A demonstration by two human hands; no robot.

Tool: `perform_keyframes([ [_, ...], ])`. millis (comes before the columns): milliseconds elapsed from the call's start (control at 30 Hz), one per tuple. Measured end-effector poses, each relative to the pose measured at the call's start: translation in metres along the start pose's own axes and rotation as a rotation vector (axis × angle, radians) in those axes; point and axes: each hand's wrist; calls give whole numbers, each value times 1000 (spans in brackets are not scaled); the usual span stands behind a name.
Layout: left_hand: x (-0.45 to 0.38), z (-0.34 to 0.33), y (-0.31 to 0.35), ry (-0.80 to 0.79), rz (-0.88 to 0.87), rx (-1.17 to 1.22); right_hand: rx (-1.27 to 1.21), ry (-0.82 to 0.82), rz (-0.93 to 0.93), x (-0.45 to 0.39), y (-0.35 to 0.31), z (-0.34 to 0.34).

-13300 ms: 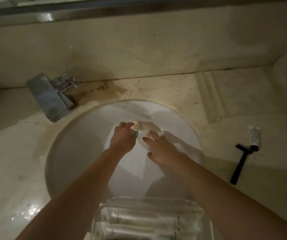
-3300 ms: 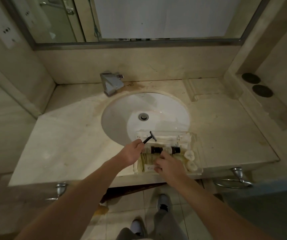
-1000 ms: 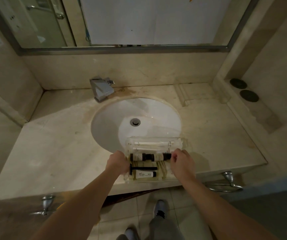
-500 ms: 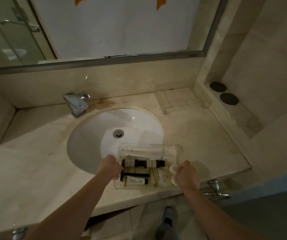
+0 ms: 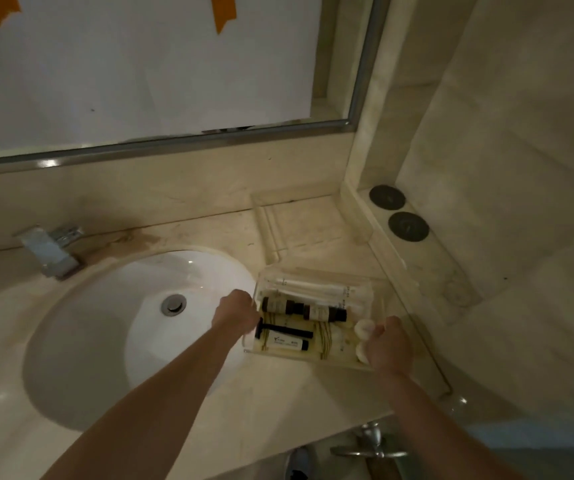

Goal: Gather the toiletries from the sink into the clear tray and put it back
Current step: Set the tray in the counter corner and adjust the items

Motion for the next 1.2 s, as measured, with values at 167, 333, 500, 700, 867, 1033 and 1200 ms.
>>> perform_keyframes([
  [167,-19,-19,34,41,-13,46,-96,25,-5,-39,0,3],
  [333,-34,-30,43,35,6,115,-122,8,6,-63,-6,0],
  [500,-45,-27,44,90,28,158,-132,-11,56,-76,-16,-8],
  [700,-53,-17,38,155,67,219,-137,-42,123,-83,-41,-15],
  [867,-53,-16,25,247,105,237,-142,-99,115,-75,-50,-28],
  [1033,-53,-13,20,208,85,336,-173,-107,78,-74,-56,-35],
  [1200,-62,-14,20,94,130,263,-222,-163,64,-73,-59,-34],
])
Point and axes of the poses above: each hand's wrist, its own x-axis away from the middle knuckle, its own z-axis out of the back of the hand, y = z × x
